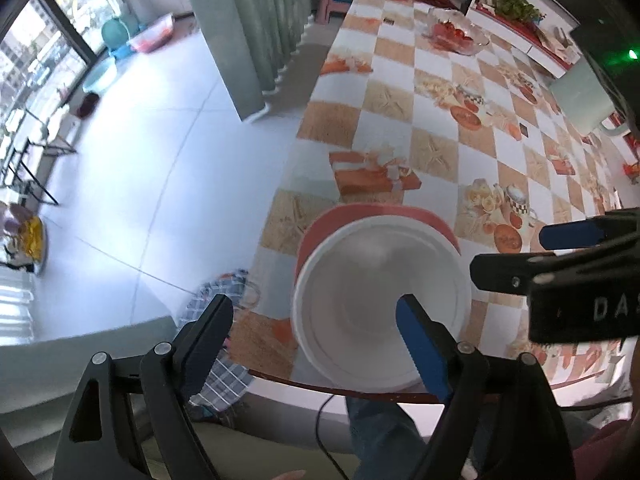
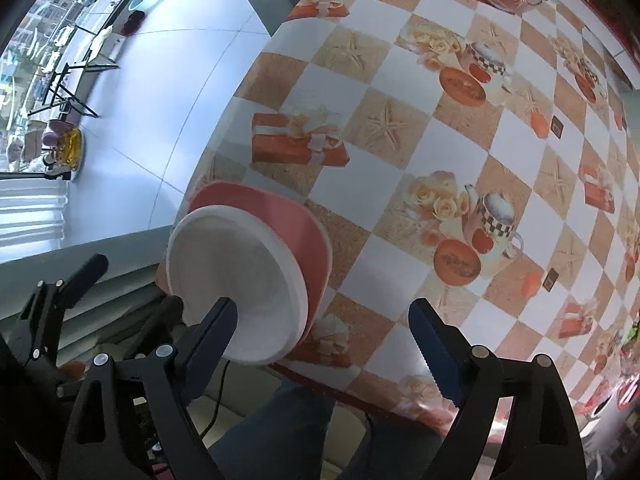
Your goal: Organize plates and bowls
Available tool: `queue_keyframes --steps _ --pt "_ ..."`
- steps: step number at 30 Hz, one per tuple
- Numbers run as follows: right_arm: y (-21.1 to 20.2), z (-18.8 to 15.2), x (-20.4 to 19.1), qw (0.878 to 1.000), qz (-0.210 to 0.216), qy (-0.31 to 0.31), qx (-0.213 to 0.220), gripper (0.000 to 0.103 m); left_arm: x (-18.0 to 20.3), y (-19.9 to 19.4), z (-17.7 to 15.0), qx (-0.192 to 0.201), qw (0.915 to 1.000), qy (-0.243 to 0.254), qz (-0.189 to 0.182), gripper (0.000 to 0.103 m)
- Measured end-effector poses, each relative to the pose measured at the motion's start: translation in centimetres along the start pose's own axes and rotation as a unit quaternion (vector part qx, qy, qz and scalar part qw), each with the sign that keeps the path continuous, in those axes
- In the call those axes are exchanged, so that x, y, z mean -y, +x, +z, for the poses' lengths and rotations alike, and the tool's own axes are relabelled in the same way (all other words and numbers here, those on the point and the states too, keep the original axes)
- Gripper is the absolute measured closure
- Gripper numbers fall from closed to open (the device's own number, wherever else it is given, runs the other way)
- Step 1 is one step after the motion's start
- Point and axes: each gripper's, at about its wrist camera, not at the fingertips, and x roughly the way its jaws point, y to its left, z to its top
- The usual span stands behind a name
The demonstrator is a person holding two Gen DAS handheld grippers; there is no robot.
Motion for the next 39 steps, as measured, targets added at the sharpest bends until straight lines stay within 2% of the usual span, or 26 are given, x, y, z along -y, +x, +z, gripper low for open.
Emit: queue_keyframes --steps 2,3,11,23,39 --pt "-0.3 -0.3 -0.2 1.000 0.002 -0.008 -0.001 0.013 0.1 -0.4 0.0 -0.006 0.9999 0.008 0.010 0.017" --pt "-0.5 -0.5 -0.4 1.000 0.006 -0.011 -0.002 0.000 0.1 -0.5 -0.1 -0.011 0.9998 0.012 0.011 0.017" --pt "-1.1 -1.3 -2.0 0.999 -0.011 -0.041 0.013 0.000 0.3 -1.3 -1.0 -0.039 0.9988 0.015 -0.024 0.017" --pt "-0.1 -1.7 -2.4 0.999 -0.013 -0.050 -0.005 0.000 1.2 -1.0 -1.4 -0.055 0.9981 0.022 -0.017 0.017" --pt "0.2 -2.1 -2.7 0.998 -0.011 -0.053 -0.012 0.000 1.5 -1.3 -1.8 -0.052 0.9984 0.022 -0.011 0.017"
